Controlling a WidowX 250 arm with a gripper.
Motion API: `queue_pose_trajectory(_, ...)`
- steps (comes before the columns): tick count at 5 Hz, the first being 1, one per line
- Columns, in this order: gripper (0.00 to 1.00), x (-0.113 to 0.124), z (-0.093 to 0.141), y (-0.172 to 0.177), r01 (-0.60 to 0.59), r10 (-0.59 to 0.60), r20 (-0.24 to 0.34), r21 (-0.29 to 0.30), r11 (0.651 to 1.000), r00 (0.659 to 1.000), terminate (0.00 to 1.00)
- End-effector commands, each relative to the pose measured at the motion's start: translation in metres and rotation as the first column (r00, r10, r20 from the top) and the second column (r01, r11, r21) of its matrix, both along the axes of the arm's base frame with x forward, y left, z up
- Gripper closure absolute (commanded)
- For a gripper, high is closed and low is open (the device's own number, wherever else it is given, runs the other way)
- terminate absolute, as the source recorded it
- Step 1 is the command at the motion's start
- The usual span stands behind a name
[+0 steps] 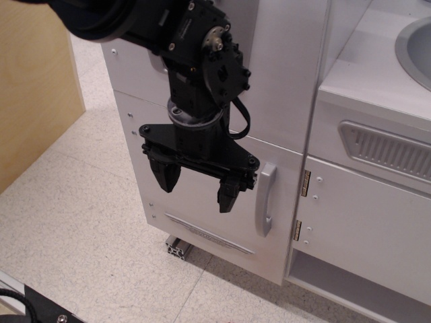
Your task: Open low fridge
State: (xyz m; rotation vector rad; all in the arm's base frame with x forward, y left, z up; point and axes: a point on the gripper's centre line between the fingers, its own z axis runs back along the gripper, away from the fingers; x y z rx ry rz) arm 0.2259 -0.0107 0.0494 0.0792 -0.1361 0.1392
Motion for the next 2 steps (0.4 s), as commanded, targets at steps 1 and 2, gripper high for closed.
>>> queue_pose_trajectory(1, 0.0, 0.0, 0.0, 0.0, 0.0, 0.0, 0.0, 0.0, 1.0, 1.0, 0.0)
queue_pose_trajectory(2, 0.0, 0.034, -0.033, -0.007, 0.033, -0.032, 0.017, -0.045, 0.998, 0.999, 0.0)
